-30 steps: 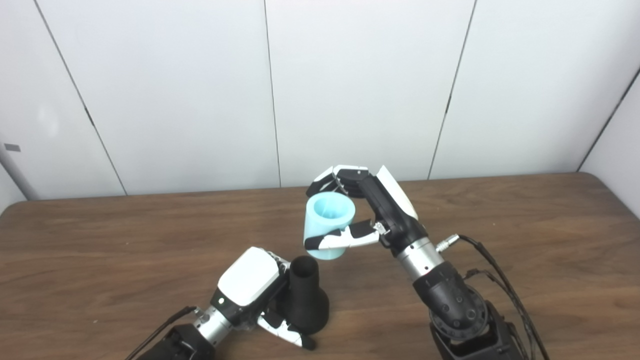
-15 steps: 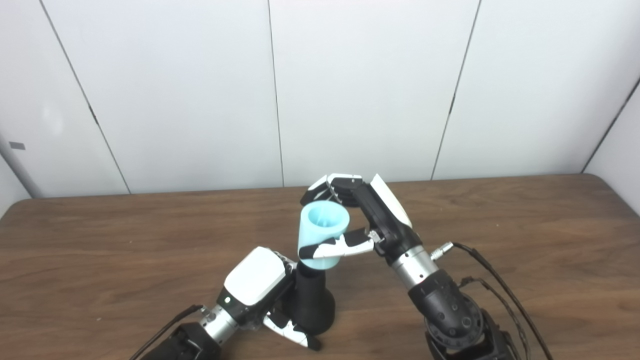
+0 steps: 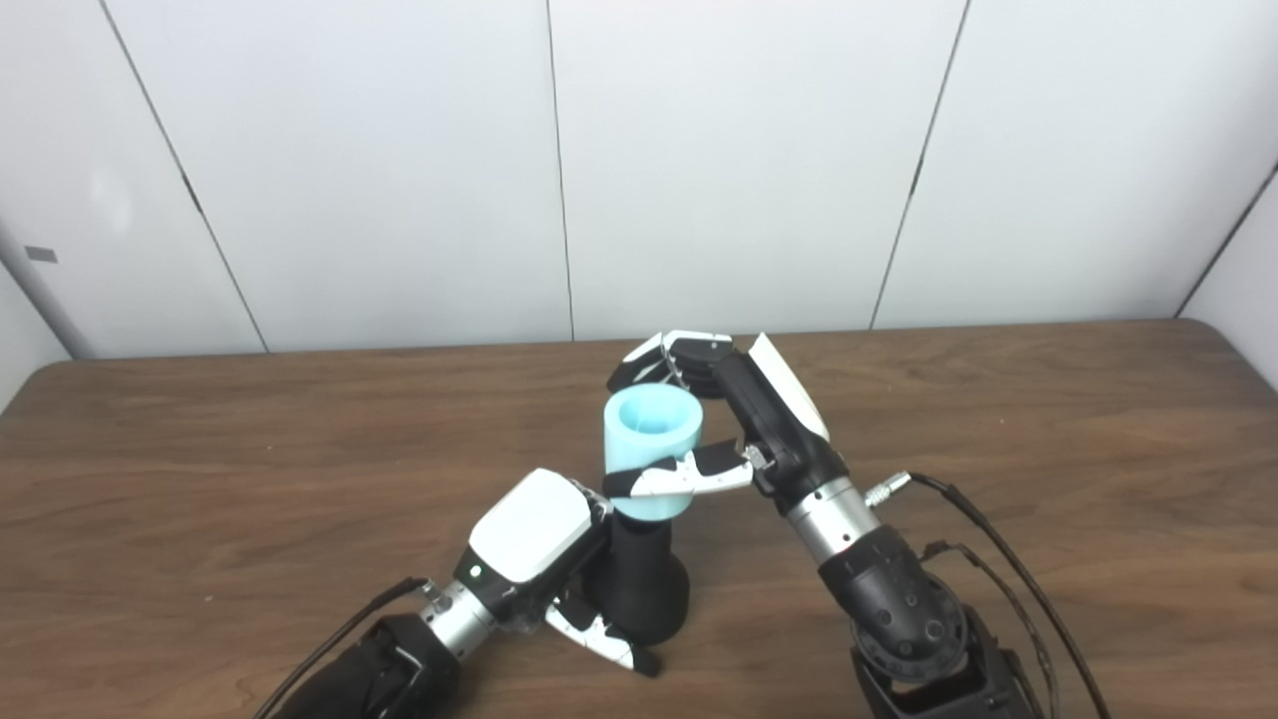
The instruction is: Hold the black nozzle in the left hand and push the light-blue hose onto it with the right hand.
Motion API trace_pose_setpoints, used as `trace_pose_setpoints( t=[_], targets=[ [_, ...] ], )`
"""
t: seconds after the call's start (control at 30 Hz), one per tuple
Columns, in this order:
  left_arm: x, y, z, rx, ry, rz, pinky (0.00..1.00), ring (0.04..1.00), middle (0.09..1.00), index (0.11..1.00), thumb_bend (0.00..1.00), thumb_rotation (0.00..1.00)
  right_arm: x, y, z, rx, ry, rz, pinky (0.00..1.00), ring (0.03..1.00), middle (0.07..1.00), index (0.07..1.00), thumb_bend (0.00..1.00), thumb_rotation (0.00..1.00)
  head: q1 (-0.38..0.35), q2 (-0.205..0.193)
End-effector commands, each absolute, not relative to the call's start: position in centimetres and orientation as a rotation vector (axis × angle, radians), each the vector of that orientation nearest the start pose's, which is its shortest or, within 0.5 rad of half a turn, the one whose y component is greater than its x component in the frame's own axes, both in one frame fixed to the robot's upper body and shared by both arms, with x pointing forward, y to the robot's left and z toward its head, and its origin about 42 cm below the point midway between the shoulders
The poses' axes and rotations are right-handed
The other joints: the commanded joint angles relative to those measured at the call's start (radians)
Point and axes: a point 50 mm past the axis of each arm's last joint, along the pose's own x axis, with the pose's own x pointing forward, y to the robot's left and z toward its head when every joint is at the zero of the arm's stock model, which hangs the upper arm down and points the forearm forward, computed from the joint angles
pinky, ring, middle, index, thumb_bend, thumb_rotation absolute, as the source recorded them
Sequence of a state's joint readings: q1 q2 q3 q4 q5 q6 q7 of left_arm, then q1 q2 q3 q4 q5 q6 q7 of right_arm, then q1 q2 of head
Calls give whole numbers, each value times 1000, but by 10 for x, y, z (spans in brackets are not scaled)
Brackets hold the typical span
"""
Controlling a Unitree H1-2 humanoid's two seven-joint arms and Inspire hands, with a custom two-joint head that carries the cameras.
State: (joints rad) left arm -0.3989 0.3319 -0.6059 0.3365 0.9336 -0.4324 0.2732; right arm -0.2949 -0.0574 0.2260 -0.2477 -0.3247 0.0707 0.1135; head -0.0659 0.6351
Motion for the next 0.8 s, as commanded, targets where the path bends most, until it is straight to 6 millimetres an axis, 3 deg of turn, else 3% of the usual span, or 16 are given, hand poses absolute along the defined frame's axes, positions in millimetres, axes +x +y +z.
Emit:
trace_pose_setpoints(
  t=[0.0,0.57,0.77],
  targets=[
    [309,150,50,1177,-569,-766,76,127,193,482,518,40,334,-130,248,-399,-531,332,297,371,490,557,506,0,-1,0],
    [311,154,44,1185,-551,-777,76,127,193,483,518,39,327,-130,250,-378,-529,324,313,383,493,555,507,0,-11,-11],
    [311,155,44,1188,-545,-780,73,125,194,482,517,39,324,-132,250,-382,-534,318,272,364,499,556,505,0,-12,-9]
  ],
)
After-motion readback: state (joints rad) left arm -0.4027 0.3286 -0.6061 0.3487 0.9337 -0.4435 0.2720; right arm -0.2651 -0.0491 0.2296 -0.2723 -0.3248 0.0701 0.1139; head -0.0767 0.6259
